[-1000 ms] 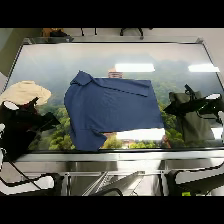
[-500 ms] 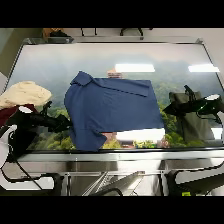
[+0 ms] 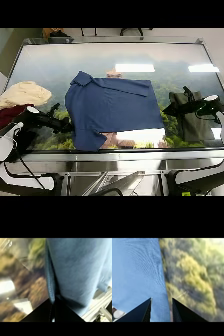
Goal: Fold the shirts.
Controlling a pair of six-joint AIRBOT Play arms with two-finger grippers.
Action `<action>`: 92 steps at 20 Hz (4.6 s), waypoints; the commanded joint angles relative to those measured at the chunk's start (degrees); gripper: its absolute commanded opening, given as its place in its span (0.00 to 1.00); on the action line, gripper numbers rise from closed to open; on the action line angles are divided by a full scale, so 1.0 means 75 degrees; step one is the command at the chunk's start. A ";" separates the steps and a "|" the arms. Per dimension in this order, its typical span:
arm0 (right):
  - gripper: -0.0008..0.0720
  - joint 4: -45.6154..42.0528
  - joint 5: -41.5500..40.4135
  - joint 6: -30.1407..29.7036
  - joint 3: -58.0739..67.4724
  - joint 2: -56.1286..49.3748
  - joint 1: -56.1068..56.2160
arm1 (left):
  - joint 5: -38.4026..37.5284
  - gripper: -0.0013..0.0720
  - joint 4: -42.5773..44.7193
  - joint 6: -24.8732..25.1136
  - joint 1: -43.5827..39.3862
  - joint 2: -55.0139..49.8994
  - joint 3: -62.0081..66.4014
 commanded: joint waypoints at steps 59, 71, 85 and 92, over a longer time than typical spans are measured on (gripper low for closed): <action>0.04 0.1253 -0.0962 0.0134 0.5590 -0.3637 0.1323 | 0.0901 0.04 0.2667 -0.1285 -0.1405 -0.3057 0.8754; 0.04 -0.0405 -0.1005 0.0641 0.5584 -0.3596 0.1673 | 0.0154 0.05 0.4150 -0.1851 -0.1950 -0.3675 0.8749; 0.50 -0.1547 0.1635 0.1661 0.4607 -0.0889 0.0536 | -0.1510 0.96 0.2398 -0.2113 -0.1227 -0.0927 0.7181; 0.52 -0.1451 0.0659 0.1180 -0.0417 0.1049 -0.0152 | -0.1046 0.96 0.1883 -0.1993 -0.0265 0.1935 0.1008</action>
